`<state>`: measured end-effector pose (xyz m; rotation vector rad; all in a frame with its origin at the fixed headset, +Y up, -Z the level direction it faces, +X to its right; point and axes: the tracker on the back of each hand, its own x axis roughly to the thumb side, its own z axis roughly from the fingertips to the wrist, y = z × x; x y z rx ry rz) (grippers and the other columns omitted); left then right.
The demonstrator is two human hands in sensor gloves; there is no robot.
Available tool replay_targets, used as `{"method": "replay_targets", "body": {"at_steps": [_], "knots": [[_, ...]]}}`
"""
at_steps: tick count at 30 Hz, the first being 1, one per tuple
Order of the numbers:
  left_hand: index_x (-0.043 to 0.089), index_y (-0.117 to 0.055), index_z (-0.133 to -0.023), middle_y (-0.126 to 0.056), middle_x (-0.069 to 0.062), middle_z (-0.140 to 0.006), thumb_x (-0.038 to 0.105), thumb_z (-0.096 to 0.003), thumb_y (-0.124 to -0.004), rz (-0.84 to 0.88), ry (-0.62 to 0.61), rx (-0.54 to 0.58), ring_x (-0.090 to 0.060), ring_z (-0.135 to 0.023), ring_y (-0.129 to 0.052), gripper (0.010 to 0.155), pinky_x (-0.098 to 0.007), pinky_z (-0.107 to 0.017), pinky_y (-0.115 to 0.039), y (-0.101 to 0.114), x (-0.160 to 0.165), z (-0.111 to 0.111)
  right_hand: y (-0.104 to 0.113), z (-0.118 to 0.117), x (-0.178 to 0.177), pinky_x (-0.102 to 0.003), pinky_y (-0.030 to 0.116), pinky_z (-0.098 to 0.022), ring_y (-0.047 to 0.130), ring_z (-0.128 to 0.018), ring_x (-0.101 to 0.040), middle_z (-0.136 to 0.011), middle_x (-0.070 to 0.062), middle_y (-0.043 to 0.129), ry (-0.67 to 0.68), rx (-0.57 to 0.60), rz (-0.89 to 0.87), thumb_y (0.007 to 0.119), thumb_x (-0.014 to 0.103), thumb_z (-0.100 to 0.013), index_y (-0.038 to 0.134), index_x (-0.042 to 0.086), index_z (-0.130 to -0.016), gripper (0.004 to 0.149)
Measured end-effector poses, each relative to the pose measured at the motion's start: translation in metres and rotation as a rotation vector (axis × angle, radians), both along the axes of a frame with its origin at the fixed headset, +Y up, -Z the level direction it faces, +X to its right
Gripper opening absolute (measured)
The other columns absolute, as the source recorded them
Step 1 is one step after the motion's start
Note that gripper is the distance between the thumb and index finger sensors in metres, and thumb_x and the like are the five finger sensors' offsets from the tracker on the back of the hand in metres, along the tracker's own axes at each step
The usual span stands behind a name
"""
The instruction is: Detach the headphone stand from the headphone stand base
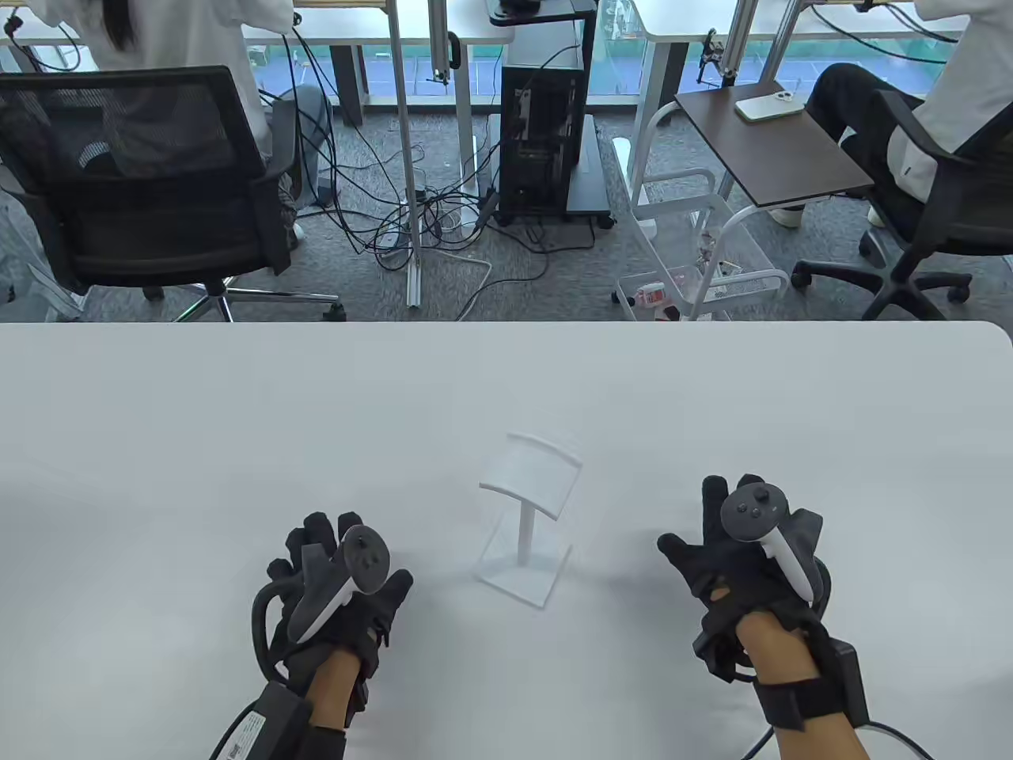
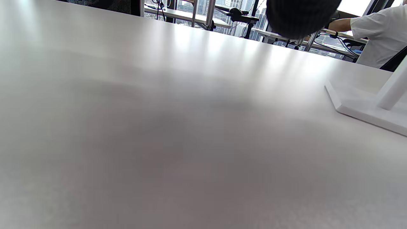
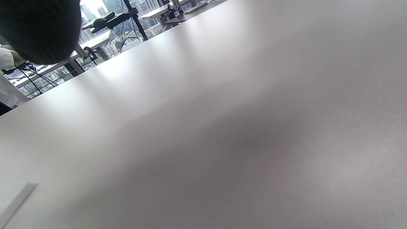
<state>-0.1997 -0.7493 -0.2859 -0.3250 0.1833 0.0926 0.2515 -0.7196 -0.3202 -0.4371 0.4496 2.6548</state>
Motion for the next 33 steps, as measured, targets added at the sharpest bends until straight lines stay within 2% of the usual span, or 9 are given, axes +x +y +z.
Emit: {"method": "replay_targets", "body": {"at_steps": [8, 13, 16, 20, 25, 29, 33], "knots": [[0.02, -0.019, -0.107, -0.013, -0.021, -0.112, 0.075, -0.0382, -0.061, 0.054, -0.012, -0.034, -0.052, -0.108, -0.03, 0.098, -0.071, -0.072, -0.037, -0.003, 0.002, -0.002, -0.008, -0.001, 0.004, -0.062, -0.002, -0.072, -0.015, -0.1, -0.023, -0.104, 0.01, -0.014, -0.013, -0.038, 0.009, 0.079, 0.065, -0.034, 0.018, 0.048, -0.095, 0.088], [0.018, -0.023, -0.107, -0.018, -0.02, -0.112, 0.074, -0.0374, -0.065, 0.203, -0.078, 0.008, -0.051, -0.108, -0.035, 0.099, -0.069, -0.072, -0.042, -0.002, 0.018, -0.003, -0.009, -0.001, 0.002, -0.062, -0.001, -0.071, -0.015, -0.1, -0.023, -0.104, 0.009, -0.013, 0.006, -0.037, 0.004, 0.078, 0.064, -0.034, 0.018, 0.048, -0.095, 0.088], [0.016, -0.026, -0.106, -0.023, -0.02, -0.112, 0.075, -0.0363, -0.067, 0.223, -0.132, 0.034, -0.05, -0.108, -0.041, 0.1, -0.067, -0.072, -0.047, 0.0, 0.03, -0.002, -0.009, -0.001, 0.001, -0.062, -0.001, -0.071, -0.014, -0.1, -0.023, -0.104, 0.009, -0.013, 0.012, -0.032, 0.0, 0.078, 0.064, -0.034, 0.018, 0.048, -0.095, 0.088], [0.013, -0.023, -0.106, -0.025, -0.02, -0.113, 0.077, -0.0342, -0.071, 0.354, -0.218, 0.055, -0.048, -0.108, -0.044, 0.107, -0.065, -0.074, -0.051, 0.003, 0.049, 0.0, -0.01, -0.002, -0.002, -0.063, -0.001, -0.071, -0.014, -0.1, -0.024, -0.104, 0.009, -0.012, 0.034, -0.032, -0.003, 0.078, 0.064, -0.034, 0.018, 0.048, -0.095, 0.088], [0.009, -0.015, -0.104, -0.018, -0.022, -0.112, 0.078, -0.0305, -0.078, 0.537, -0.276, 0.121, -0.049, -0.109, -0.038, 0.119, -0.064, -0.076, -0.045, 0.007, 0.079, -0.003, -0.011, -0.002, -0.007, -0.063, 0.0, -0.071, -0.014, -0.1, -0.024, -0.104, 0.008, -0.012, 0.057, -0.032, 0.001, 0.078, 0.065, -0.034, 0.018, 0.048, -0.095, 0.088], [0.006, -0.007, -0.101, -0.013, -0.025, -0.109, 0.069, -0.0284, -0.089, 0.584, -0.292, 0.19, -0.049, -0.109, -0.034, 0.127, -0.064, -0.075, -0.043, 0.011, 0.097, -0.012, -0.011, -0.002, -0.007, -0.063, 0.0, -0.071, -0.013, -0.1, -0.024, -0.104, 0.008, -0.012, 0.063, -0.024, -0.011, 0.078, 0.064, -0.034, 0.018, 0.047, -0.096, 0.088], [0.007, -0.011, -0.102, -0.017, -0.023, -0.11, 0.063, -0.028, -0.093, 0.663, -0.269, 0.21, -0.048, -0.109, -0.039, 0.124, -0.063, -0.075, -0.046, 0.009, 0.107, -0.022, -0.01, -0.001, -0.007, -0.063, -0.001, -0.071, -0.014, -0.1, -0.024, -0.104, 0.008, -0.012, 0.053, -0.028, -0.004, 0.078, 0.064, -0.034, 0.018, 0.047, -0.096, 0.088]]}}
